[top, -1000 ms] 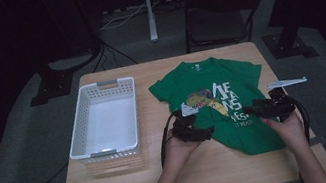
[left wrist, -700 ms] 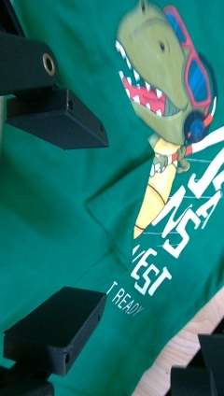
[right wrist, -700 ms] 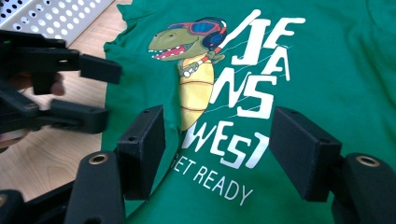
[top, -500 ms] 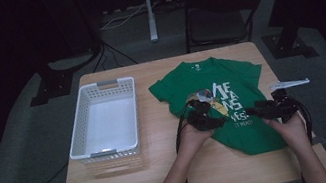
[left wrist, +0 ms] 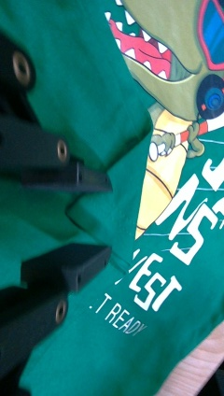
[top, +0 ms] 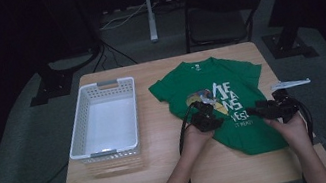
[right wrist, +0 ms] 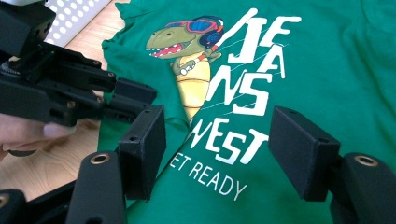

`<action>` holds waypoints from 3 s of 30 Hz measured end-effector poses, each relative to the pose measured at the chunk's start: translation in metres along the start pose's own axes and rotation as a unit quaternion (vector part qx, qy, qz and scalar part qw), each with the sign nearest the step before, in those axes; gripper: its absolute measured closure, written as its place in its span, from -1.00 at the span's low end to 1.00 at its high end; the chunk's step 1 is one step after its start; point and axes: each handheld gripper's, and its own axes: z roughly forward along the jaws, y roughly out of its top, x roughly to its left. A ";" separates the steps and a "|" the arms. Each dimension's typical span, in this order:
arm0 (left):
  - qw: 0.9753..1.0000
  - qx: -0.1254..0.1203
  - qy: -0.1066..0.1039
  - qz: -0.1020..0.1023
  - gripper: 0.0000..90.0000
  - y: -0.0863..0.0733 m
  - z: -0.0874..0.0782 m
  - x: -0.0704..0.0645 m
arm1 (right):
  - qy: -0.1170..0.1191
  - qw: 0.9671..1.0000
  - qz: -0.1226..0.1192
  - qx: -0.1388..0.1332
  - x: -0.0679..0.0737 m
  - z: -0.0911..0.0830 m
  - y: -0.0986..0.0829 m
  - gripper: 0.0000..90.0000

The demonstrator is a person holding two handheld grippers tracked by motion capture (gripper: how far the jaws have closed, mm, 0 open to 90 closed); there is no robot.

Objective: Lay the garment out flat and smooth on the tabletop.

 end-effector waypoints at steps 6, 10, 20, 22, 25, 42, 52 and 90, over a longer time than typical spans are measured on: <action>1.000 -0.007 -0.017 0.002 1.00 -0.003 -0.009 0.004 | 0.000 1.000 -0.002 0.000 0.001 0.000 0.001 -0.20; 1.000 -0.014 -0.016 0.011 1.00 -0.003 -0.020 0.003 | 0.000 1.000 -0.003 -0.001 0.002 0.000 0.000 -0.20; 1.000 0.002 0.008 0.013 0.23 0.000 -0.003 -0.004 | 0.000 1.000 -0.005 0.001 0.002 0.000 0.000 -0.20; 1.000 0.000 0.008 0.015 0.23 0.002 0.000 -0.006 | 0.000 1.000 -0.004 0.001 0.001 0.000 0.000 -0.20; 1.000 0.002 0.015 0.026 0.31 0.004 0.004 -0.008 | 0.001 1.000 -0.005 0.002 0.001 0.000 0.000 -0.20; 0.998 -0.033 0.024 0.046 0.98 0.000 -0.008 -0.010 | -0.004 1.000 -0.006 -0.001 0.001 -0.002 0.000 -0.20; 0.997 -0.038 0.002 0.065 0.98 -0.010 -0.043 -0.015 | -0.003 1.000 -0.007 -0.006 0.000 -0.006 0.001 -0.20; 0.998 -0.004 -0.032 0.047 0.97 -0.121 -0.146 0.001 | 0.000 1.000 -0.020 0.010 0.012 0.003 0.002 -0.20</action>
